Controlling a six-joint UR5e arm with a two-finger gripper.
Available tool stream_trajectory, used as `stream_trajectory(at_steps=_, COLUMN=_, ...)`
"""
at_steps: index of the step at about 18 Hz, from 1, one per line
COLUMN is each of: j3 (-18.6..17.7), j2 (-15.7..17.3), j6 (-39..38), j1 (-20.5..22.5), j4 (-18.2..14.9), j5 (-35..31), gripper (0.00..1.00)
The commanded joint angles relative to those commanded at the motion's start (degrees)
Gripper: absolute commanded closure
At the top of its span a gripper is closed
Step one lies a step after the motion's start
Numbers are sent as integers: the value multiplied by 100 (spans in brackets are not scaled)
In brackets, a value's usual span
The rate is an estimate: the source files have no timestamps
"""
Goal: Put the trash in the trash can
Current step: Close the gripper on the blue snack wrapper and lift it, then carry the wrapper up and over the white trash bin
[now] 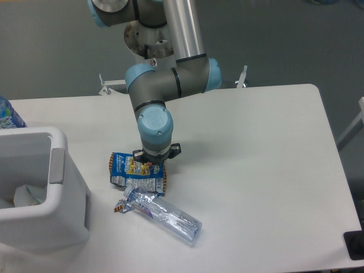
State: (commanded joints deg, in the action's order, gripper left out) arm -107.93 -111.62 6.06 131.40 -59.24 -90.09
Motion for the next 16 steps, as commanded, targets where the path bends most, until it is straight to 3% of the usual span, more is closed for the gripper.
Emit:
stream_trajectory(at_steps=3, j3=9, j2=61, j6=0, j1=9, j4=0, j5=17, gripper=94)
stream_trajectory(at_steps=8, j3=184, j2=412, j6=79, j1=9, j4=9, j5=0, gripper=96)
stream_trajectory(at_steps=12, j3=167, j2=843, j6=1149, j1=26, j4=-18, j5=-35, gripper=97)
stream_trajectory(at_steps=16, j3=193, j2=1142, j6=1274, j1=79, j4=-27, j5=-26, gripper=97)
